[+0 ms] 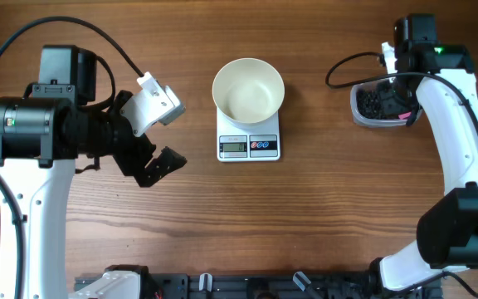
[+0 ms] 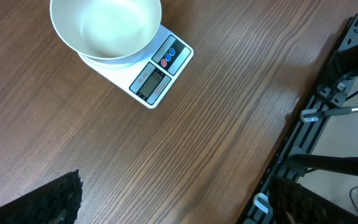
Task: Scoop item into bowl and weigh 150g on scale
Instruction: 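Move the pink scoop right and lower it into the bean tub, then drag the scoop through the black beans to fill it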
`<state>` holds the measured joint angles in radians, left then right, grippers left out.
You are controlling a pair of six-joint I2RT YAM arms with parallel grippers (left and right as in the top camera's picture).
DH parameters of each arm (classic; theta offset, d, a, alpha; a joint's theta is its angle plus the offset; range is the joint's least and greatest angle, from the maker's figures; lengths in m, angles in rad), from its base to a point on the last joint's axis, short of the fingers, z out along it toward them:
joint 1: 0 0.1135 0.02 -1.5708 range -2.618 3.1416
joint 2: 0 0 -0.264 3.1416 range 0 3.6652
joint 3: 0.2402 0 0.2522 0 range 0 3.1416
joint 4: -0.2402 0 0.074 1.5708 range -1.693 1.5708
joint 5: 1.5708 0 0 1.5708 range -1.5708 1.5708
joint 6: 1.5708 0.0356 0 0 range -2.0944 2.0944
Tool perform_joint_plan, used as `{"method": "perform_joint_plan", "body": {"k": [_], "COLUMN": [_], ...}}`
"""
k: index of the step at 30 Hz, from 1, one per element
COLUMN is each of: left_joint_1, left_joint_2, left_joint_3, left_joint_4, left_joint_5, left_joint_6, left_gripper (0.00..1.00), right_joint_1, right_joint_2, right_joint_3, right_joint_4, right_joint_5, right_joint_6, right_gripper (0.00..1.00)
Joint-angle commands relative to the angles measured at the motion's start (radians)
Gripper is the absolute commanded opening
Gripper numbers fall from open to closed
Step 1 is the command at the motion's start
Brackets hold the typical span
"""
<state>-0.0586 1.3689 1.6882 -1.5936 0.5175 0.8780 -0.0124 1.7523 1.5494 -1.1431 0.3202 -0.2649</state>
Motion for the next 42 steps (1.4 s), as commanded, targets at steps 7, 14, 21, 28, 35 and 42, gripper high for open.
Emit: {"method": "perform_joint_plan", "body": {"k": [7, 14, 21, 28, 35, 42], "left_joint_1": [0.006, 0.006, 0.006, 0.006, 0.006, 0.006], "left_joint_2": [-0.009, -0.009, -0.009, -0.009, -0.009, -0.009], "left_joint_3": [0.011, 0.011, 0.011, 0.011, 0.011, 0.011], "left_joint_4": [-0.001, -0.001, -0.001, -0.001, -0.001, -0.001], "left_joint_5": [-0.003, -0.003, -0.003, -0.003, -0.003, -0.003], "left_joint_6": [0.012, 0.012, 0.012, 0.012, 0.012, 0.012], "left_gripper": [1.0, 1.0, 1.0, 1.0, 1.0, 1.0], "right_joint_1": [-0.002, -0.002, -0.002, -0.002, -0.008, -0.057], "right_joint_2": [0.045, 0.06, 0.06, 0.077, 0.098, 0.103], "right_joint_3": [0.014, 0.014, 0.014, 0.014, 0.014, 0.013], "right_joint_4": [0.007, 0.009, 0.009, -0.002, -0.013, -0.005], "right_joint_5": [0.026, -0.018, -0.091, -0.146, -0.155, -0.307], "right_joint_6": [-0.051, -0.073, -0.074, -0.074, -0.076, -0.072], "right_gripper": [0.04, 0.04, 0.04, 0.04, 0.04, 0.04]}}
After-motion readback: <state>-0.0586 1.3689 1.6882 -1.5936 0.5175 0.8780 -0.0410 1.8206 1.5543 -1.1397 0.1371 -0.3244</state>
